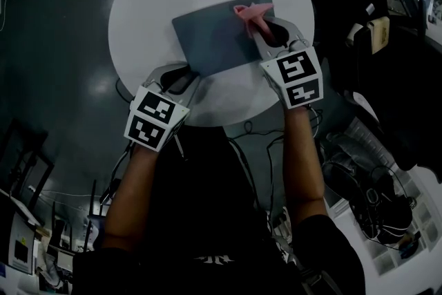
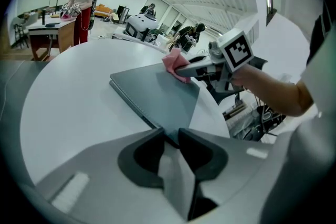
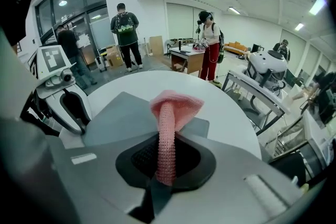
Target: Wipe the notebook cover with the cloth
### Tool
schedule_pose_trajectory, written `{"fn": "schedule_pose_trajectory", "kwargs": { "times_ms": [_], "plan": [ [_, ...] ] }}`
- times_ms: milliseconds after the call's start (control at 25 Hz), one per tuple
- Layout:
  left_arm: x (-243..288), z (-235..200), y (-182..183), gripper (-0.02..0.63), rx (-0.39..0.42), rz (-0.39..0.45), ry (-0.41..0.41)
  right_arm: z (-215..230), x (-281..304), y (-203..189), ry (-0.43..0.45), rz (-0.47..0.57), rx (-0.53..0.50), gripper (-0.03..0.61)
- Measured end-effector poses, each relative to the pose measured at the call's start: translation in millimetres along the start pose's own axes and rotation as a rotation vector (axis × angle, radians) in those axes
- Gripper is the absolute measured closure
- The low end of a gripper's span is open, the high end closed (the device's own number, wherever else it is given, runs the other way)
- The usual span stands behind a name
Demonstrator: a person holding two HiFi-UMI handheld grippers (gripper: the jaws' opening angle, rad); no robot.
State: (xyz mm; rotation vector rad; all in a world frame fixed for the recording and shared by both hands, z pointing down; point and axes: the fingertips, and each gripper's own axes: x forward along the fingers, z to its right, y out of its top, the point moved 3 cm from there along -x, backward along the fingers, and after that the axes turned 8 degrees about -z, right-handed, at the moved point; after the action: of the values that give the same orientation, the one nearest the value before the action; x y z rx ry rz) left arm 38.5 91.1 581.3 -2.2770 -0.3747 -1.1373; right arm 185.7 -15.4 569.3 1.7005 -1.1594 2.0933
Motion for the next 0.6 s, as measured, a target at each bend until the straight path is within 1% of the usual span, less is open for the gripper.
{"fn": "schedule_pose_trajectory", "kwargs": {
  "times_ms": [200,400,520,560,600],
  "plan": [
    [2,1,1,0.523,0.0,0.001,0.003,23,-5,-11,-0.046,-0.011,0.029,0.551],
    [4,0,1,0.523,0.001,0.002,0.001,47,-11,-24,-0.119,-0.034,0.088,0.551],
    [2,1,1,0.523,0.001,0.005,0.002,44,-22,-22,-0.154,-0.027,0.064,0.551],
    [2,1,1,0.523,0.003,0.006,0.002,35,-25,-17,-0.147,-0.006,0.046,0.551],
    [1,1,1,0.523,0.004,0.007,0.002,23,-27,-9,-0.121,0.023,0.033,0.551]
  ]
}}
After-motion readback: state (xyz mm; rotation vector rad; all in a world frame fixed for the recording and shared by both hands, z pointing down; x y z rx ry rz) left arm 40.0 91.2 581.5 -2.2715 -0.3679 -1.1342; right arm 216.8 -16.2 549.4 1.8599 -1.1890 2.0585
